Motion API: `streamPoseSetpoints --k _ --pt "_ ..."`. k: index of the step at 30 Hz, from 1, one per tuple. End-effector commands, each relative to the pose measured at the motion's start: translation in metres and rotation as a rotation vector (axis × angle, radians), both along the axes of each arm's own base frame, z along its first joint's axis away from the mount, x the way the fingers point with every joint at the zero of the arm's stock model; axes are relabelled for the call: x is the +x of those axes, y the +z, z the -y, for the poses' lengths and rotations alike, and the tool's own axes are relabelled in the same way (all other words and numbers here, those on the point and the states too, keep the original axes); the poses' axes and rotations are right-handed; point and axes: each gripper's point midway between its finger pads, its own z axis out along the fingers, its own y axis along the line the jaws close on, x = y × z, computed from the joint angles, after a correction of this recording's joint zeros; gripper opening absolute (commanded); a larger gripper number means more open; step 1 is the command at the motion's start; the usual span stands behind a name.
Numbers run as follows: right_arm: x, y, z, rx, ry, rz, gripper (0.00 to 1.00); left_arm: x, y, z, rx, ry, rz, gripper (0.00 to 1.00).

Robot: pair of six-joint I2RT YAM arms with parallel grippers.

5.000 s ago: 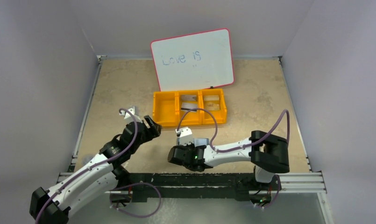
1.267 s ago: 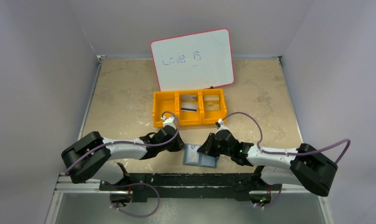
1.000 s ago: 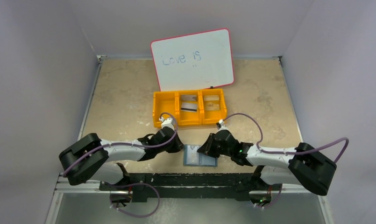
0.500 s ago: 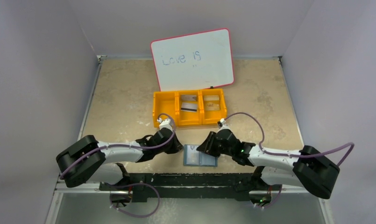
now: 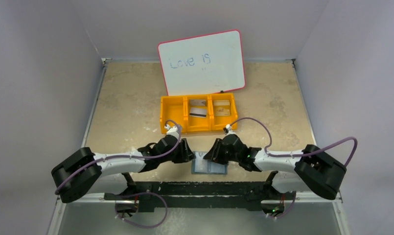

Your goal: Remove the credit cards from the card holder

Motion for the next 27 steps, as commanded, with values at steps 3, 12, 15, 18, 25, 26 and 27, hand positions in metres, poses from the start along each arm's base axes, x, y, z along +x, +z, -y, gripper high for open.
streamPoseSetpoints --k 3,12,15,18,25,26,27 --pt "0.003 -0.013 0.007 -0.079 -0.023 -0.025 0.35 -0.019 -0.016 0.010 0.038 -0.142 -0.055 0.39" --pt "0.002 -0.008 0.010 -0.051 -0.047 -0.021 0.34 -0.013 -0.032 0.004 0.126 -0.093 -0.040 0.12" --pt "0.002 -0.005 0.007 -0.039 -0.040 -0.020 0.34 -0.013 -0.035 0.006 0.139 -0.105 -0.041 0.10" --pt "0.002 -0.002 0.006 -0.027 -0.038 -0.017 0.34 -0.014 -0.038 0.011 0.156 -0.123 -0.039 0.08" --pt "0.002 0.006 0.012 0.036 -0.106 -0.012 0.30 -0.013 -0.039 0.007 0.168 -0.090 -0.026 0.02" --pt "0.003 0.013 0.011 0.075 -0.116 -0.001 0.30 -0.013 -0.039 0.006 0.174 -0.089 -0.025 0.01" --pt "0.004 0.019 0.009 0.117 -0.124 0.013 0.29 -0.013 -0.039 0.007 0.176 -0.090 -0.024 0.01"
